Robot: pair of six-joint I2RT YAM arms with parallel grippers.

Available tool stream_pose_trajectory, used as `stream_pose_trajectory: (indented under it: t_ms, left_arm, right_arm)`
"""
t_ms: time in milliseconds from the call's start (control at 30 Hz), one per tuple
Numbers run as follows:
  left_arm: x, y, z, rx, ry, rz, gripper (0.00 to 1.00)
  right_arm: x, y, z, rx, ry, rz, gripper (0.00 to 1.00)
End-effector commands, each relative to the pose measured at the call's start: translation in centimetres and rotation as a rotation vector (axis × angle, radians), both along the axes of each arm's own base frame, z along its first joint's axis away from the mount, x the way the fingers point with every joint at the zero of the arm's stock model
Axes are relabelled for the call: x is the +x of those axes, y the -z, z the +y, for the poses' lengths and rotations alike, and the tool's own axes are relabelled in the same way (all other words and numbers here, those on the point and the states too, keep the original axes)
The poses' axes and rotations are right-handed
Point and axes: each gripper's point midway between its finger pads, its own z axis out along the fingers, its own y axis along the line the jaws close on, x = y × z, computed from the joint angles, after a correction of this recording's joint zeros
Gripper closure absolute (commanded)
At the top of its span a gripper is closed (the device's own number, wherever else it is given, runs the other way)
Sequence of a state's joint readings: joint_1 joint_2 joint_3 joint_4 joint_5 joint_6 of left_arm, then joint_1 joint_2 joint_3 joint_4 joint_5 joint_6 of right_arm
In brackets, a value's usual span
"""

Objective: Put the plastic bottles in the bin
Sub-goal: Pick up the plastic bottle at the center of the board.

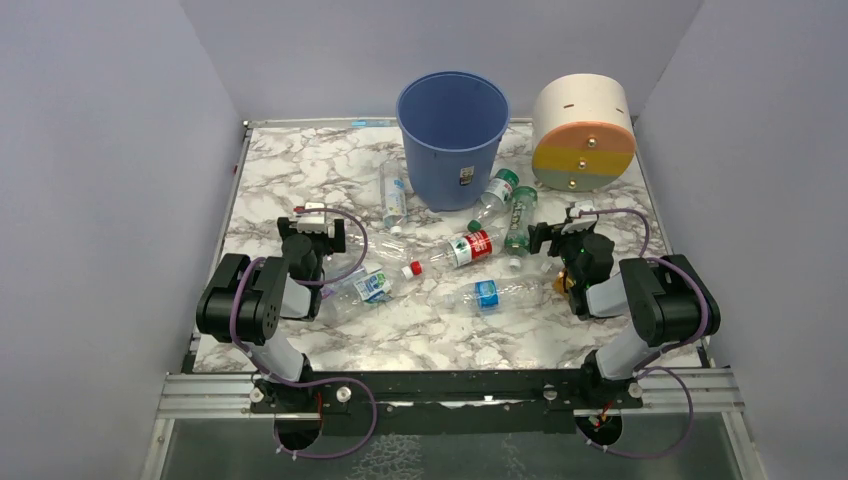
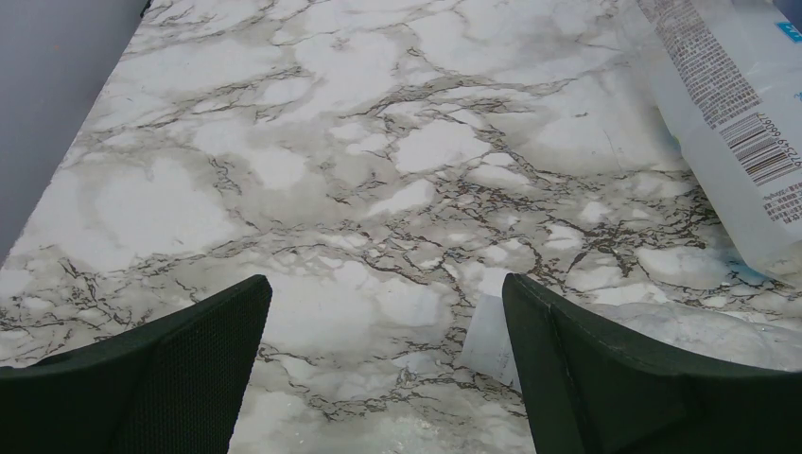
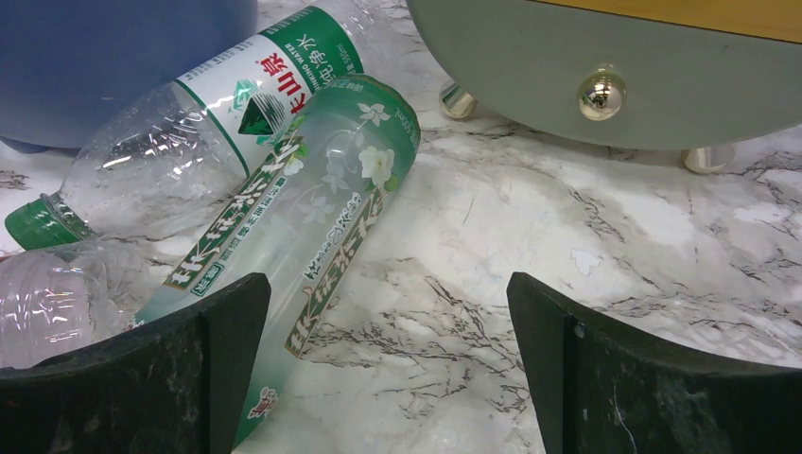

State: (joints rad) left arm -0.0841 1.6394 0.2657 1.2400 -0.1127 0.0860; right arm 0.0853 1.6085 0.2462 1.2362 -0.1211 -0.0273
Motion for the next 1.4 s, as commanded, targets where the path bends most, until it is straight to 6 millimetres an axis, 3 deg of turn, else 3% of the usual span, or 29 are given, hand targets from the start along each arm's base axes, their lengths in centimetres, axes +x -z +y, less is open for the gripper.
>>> stream_pose_trajectory:
  t_ms: [0, 700, 867, 1133, 1367]
  left_arm:
    - [0.4, -0.6, 0.2, -0.009, -0.011, -0.024, 0.01]
    - [0.3, -0.7, 0.2, -0.01, -0.009, -0.027, 0.01]
    - [0.3, -0.9, 0.4, -0.013, -0.024, -0.031, 0.01]
    - [-0.6, -3.6, 1.1, -0.034, -0.072, -0.042, 0.01]
    - [-1.6, -8.6, -0.5, -0.118, -0.064, -0.139, 0.01]
  right_arm:
    - [0.5, -0.5, 0.4, -0.007, -0.02, -0.019, 0.01]
    - [0.3, -0.6, 0.3, -0.008, -0.019, -0.026, 0.01]
    - [-0.6, -2.4, -0.1, 0.008, 0.009, -0.078, 0.01]
    - [-0.9, -4.3, 0.0, 0.043, 0.016, 0.001, 0.01]
    - [-1.7, -9.1, 1.0, 0.079, -0.038, -0.062, 0.01]
